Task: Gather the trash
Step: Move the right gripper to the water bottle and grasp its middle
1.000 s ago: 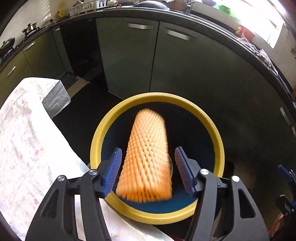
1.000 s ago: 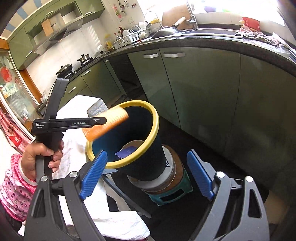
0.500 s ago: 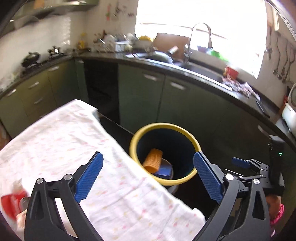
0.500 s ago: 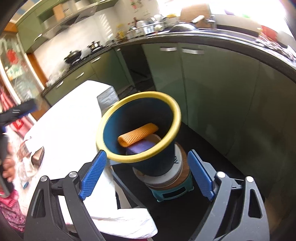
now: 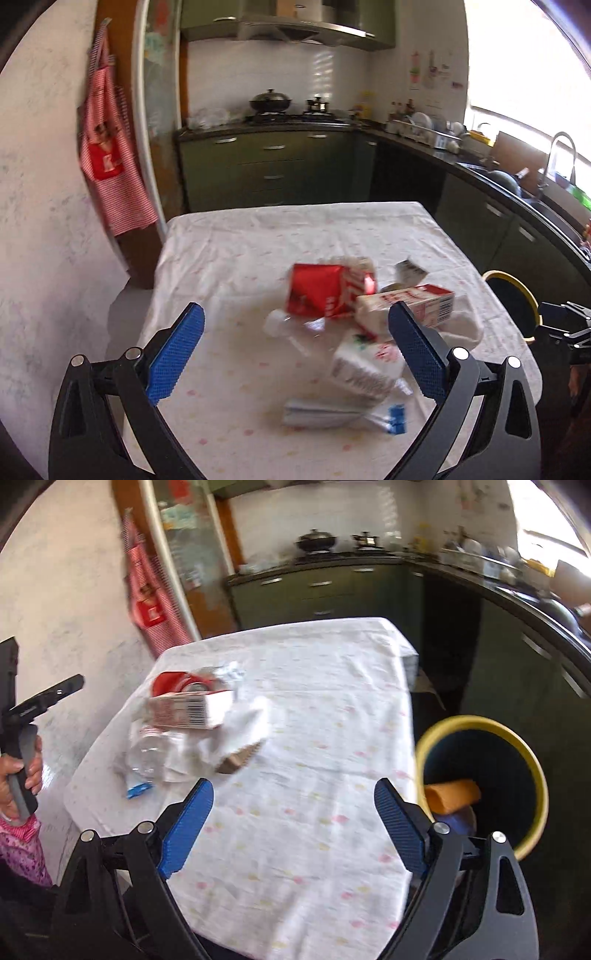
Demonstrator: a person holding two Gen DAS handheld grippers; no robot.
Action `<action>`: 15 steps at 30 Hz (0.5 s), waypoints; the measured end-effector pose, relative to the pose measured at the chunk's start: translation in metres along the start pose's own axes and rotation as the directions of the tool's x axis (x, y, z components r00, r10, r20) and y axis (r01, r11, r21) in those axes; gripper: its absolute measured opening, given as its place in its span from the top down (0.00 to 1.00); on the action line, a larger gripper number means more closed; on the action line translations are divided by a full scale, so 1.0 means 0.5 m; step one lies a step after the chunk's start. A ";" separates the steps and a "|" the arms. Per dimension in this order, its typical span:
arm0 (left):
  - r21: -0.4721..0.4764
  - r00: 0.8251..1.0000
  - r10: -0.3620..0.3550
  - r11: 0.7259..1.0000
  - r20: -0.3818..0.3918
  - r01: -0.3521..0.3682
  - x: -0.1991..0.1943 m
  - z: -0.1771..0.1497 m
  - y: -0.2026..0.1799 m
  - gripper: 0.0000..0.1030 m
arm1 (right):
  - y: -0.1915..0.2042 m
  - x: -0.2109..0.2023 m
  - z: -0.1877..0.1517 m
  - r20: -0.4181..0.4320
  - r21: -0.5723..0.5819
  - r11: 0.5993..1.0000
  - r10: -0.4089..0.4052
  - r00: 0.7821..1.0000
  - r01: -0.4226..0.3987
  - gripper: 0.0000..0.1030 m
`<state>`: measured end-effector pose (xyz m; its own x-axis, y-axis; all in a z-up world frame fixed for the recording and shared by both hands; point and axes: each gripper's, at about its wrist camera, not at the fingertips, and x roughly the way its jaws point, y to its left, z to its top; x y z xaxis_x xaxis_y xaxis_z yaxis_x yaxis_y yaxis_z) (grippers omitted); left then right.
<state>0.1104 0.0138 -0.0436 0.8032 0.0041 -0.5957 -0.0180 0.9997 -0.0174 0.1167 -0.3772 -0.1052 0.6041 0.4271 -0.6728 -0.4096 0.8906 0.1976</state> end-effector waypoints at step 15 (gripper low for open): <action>-0.135 0.996 0.049 0.989 -0.074 -0.059 0.007 -0.133 0.172 0.05 | 0.355 0.236 0.132 -0.432 -0.305 0.863 0.251 0.866 -0.402 0.24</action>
<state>0.0724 0.0983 -0.1005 0.7549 0.0514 -0.6539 -0.1457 0.9852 -0.0908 0.1605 -0.1586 -0.1024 0.1253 0.5264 -0.8410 -0.8049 0.5495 0.2241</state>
